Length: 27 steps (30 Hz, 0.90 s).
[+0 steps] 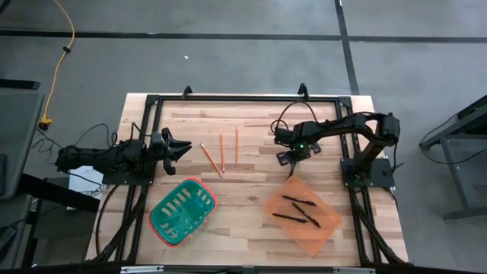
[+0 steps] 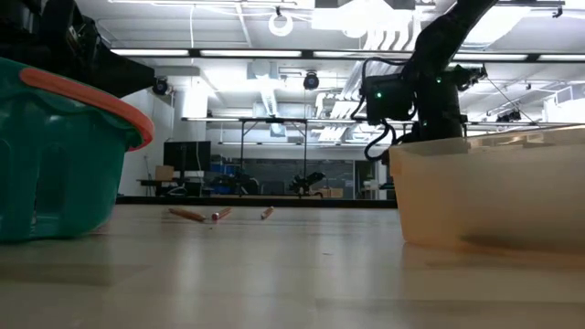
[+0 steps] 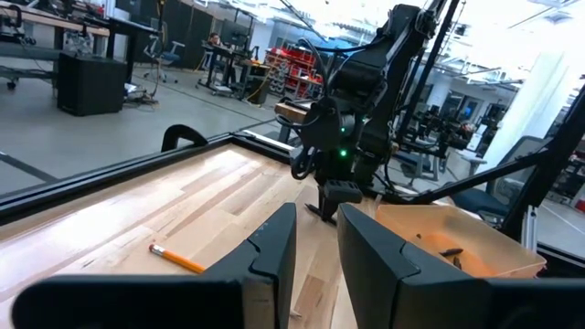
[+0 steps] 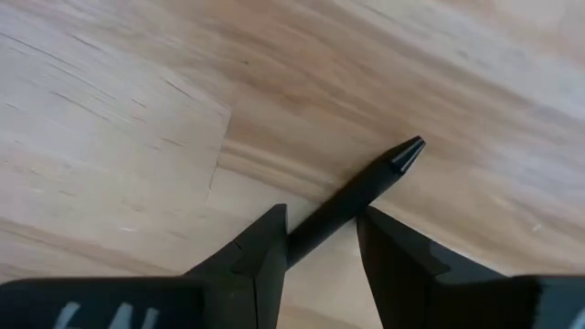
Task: Sort pens & pencils
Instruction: Put the black pen into the orange bin
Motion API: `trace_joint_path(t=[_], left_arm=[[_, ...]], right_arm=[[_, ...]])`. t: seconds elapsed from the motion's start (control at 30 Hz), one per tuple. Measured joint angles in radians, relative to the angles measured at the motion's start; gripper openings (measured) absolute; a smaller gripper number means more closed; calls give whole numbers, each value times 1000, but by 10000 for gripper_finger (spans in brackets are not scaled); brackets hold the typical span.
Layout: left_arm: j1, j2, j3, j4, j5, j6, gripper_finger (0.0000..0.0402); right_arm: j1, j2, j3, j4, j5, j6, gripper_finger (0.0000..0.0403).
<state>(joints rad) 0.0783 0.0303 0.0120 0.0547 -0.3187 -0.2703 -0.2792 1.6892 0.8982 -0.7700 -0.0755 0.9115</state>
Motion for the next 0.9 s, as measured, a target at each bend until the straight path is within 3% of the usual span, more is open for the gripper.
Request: trace_joint_path(t=[0.23, 0.5, 0.8, 0.9], left_arm=[[0, 0, 0, 0, 0, 0, 72], [0, 0, 0, 0, 0, 0, 72], [0, 0, 0, 0, 0, 0, 72], [0, 0, 0, 0, 0, 0, 72]], right_arm=[[15, -1, 0, 16, 53, -35, 129], [50, 1, 19, 84, 175, -264, 128], [34, 1, 19, 115, 162, -464, 128], [33, 1, 19, 111, 152, -444, 128]])
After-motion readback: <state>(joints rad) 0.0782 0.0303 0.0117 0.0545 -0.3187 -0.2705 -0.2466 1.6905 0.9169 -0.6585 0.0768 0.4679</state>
